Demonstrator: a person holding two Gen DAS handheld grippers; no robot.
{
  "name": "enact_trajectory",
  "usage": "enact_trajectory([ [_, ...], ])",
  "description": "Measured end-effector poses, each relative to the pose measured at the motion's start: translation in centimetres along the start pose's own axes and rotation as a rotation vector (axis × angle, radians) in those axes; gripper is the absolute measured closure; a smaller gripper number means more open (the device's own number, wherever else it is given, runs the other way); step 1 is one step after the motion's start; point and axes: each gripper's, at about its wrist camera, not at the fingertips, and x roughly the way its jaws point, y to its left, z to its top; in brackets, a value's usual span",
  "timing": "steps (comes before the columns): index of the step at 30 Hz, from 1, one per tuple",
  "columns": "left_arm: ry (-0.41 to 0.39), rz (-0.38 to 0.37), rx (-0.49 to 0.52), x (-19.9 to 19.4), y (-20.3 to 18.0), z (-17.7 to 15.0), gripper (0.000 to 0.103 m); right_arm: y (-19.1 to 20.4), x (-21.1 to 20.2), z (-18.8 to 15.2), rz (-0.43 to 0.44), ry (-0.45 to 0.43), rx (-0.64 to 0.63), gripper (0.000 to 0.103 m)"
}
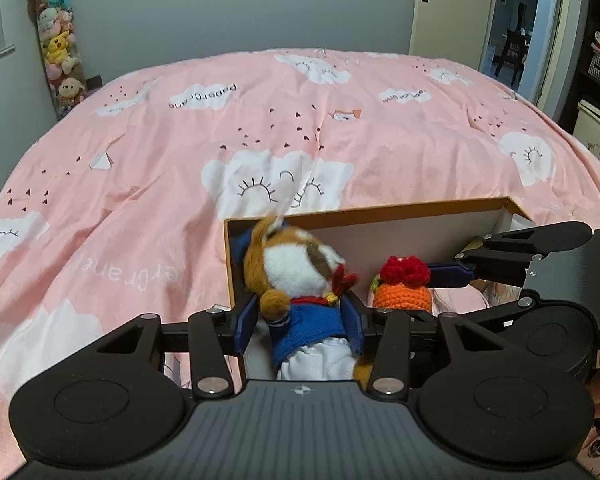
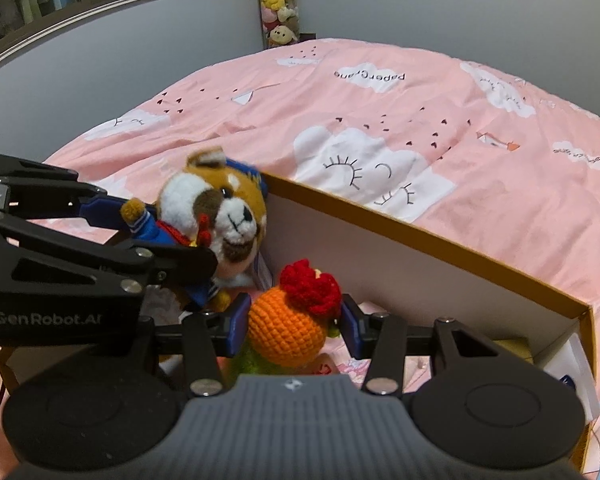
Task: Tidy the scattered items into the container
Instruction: 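Lower the plush and fruit into the box and open both grippers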
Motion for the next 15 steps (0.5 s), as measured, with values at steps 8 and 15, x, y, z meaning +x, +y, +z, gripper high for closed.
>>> enact_trajectory([
  [8, -0.054, 0.025, 0.027, -1.7, -0.4, 0.4, 0.050, -0.8, -0.1, 0.1, 0.003, -0.008, 0.064, 0.053],
  [15, -0.072, 0.032, -0.004, -2.4, 0.3, 0.6, 0.050, -1.3, 0.4, 1.2, 0.032, -0.009, 0.139, 0.053],
])
